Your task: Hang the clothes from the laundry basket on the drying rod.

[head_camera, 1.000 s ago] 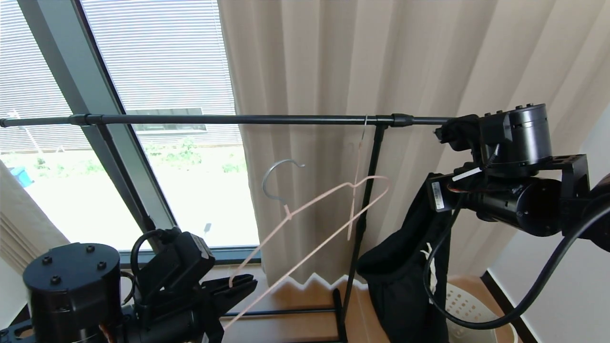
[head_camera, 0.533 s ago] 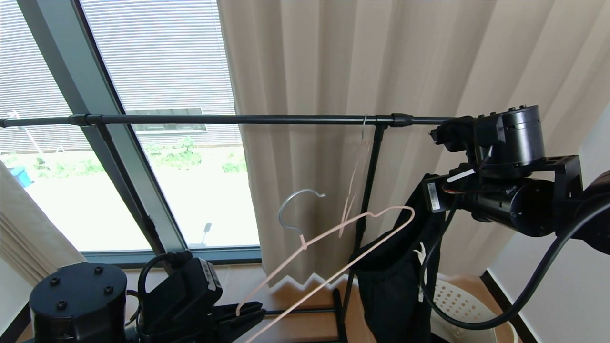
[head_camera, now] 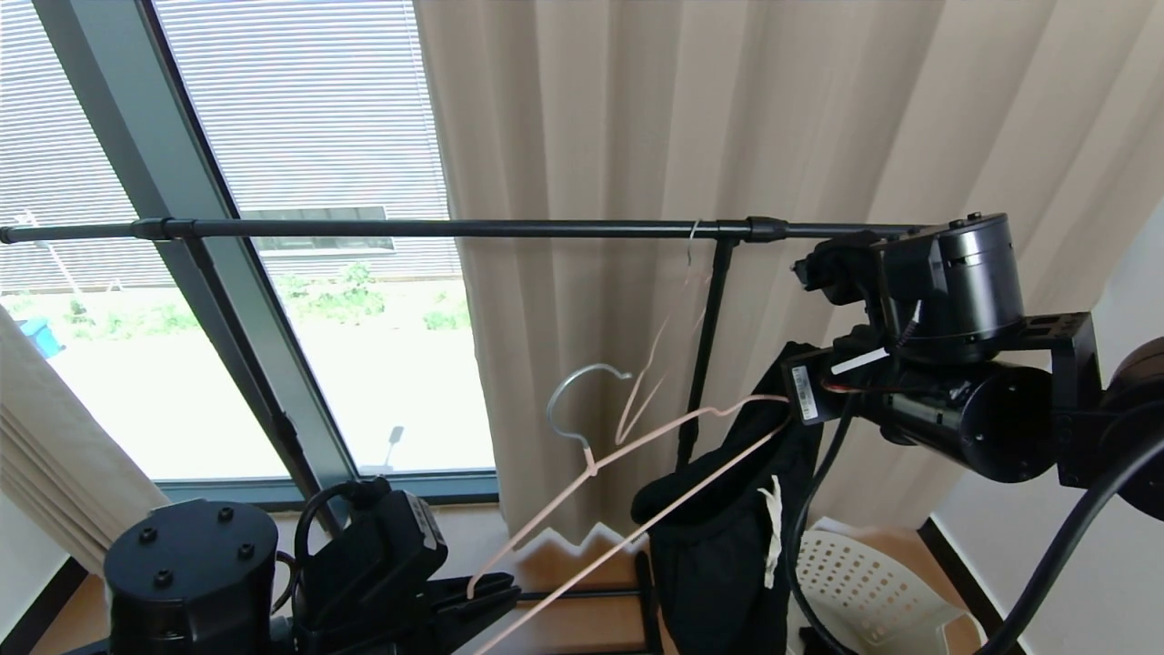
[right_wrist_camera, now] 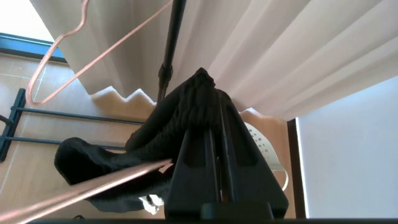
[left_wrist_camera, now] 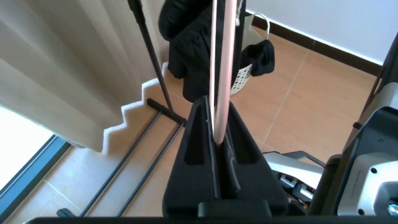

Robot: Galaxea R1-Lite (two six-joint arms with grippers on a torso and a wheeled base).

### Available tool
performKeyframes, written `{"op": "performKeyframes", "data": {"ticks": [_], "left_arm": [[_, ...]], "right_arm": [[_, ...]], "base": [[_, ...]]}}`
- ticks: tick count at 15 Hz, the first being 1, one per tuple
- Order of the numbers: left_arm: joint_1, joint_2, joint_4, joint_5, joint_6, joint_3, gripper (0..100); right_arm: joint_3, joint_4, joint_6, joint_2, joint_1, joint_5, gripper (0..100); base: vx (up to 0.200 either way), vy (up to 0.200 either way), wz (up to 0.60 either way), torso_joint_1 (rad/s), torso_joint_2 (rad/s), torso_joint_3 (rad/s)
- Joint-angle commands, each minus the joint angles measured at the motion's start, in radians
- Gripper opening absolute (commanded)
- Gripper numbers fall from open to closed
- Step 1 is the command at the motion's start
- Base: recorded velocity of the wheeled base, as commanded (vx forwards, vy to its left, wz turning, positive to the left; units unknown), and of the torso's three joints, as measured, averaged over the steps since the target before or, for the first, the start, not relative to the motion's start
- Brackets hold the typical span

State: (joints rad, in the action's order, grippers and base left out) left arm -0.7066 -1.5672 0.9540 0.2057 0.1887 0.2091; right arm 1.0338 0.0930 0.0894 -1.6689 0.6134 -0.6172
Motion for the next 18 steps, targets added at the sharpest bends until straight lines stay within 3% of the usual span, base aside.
{"op": "performKeyframes", "data": {"ticks": [1,9,18], "left_arm": [[-0.001,-0.039,0.017,-0.009,-0.002,-0.004,0],[0.001,-0.053,0.025,-0.017,-0.008,0.007,0],[0.001,-0.070,0.048,-0.046,-0.014,0.009,0]], "right_arm": [[-0.005,0.001,0.010,0.006,0.032,-0.024,0],[-0.032,0.001,0.046,0.035,0.223,-0.187,0],[-0.029,0.001,0.136,0.029,0.448,-0.203,0]], "base": [[0.000,0.000,0.00,0.000,0.00,0.000],[0.000,0.000,0.00,0.000,0.00,0.000],[0.000,0.000,0.00,0.000,0.00,0.000]]}}
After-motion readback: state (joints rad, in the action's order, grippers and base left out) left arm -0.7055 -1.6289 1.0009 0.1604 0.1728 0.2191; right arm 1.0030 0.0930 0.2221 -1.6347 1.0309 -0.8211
